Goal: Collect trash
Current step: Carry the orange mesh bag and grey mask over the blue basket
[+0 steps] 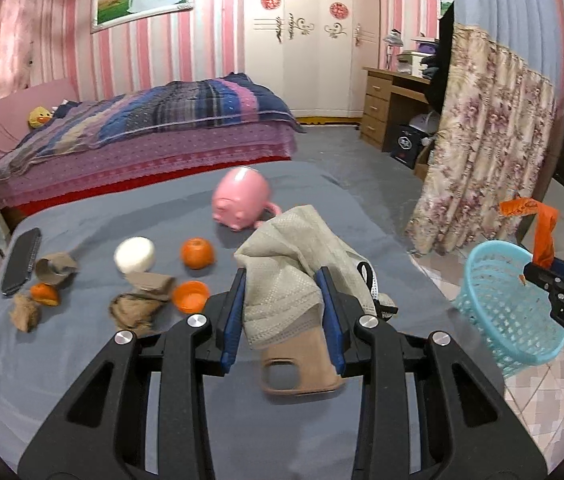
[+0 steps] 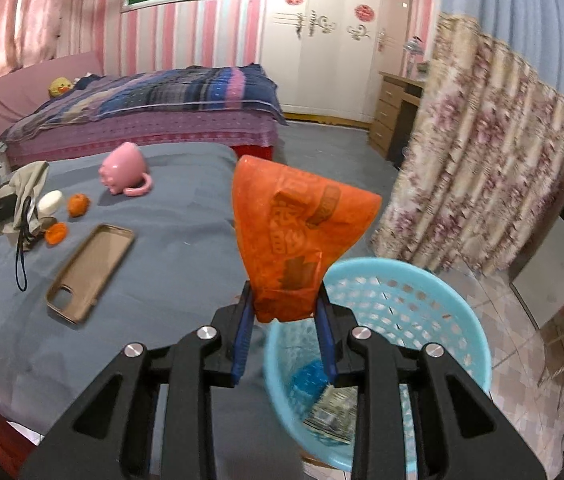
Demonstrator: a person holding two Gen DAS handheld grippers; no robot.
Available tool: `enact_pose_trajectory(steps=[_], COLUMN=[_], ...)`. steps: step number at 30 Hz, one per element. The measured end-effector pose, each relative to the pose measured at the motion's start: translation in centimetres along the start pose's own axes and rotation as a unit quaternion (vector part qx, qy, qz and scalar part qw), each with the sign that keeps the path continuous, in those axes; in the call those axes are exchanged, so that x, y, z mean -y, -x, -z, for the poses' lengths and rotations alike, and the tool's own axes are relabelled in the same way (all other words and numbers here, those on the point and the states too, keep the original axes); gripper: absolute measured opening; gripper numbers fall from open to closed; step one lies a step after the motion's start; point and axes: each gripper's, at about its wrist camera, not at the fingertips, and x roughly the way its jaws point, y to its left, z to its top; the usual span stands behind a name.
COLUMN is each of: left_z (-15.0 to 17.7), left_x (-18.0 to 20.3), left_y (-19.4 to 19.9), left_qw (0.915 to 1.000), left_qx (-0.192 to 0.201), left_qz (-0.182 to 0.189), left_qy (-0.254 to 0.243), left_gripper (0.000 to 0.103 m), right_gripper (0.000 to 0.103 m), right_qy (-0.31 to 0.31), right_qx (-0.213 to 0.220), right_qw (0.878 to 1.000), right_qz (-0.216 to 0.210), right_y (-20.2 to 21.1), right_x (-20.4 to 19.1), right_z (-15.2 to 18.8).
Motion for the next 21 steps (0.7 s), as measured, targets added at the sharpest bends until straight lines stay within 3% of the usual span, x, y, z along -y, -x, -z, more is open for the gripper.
enact_pose_trajectory(steps=[21], left_z=[0.4], left_x=[12.2], left_y=[-3.6], left_qw=[0.9961], left_qx=[-0.015], left_qz=[0.064], left_qy=[-0.059], left_gripper=[0.033], right_gripper=[0.029], right_qy=[-0.069], right_qx=[-0.014], right_qw=[0.996], right_qz=[0.062], right_y=[0.2], right_x=[8.9], right_z=[3.6])
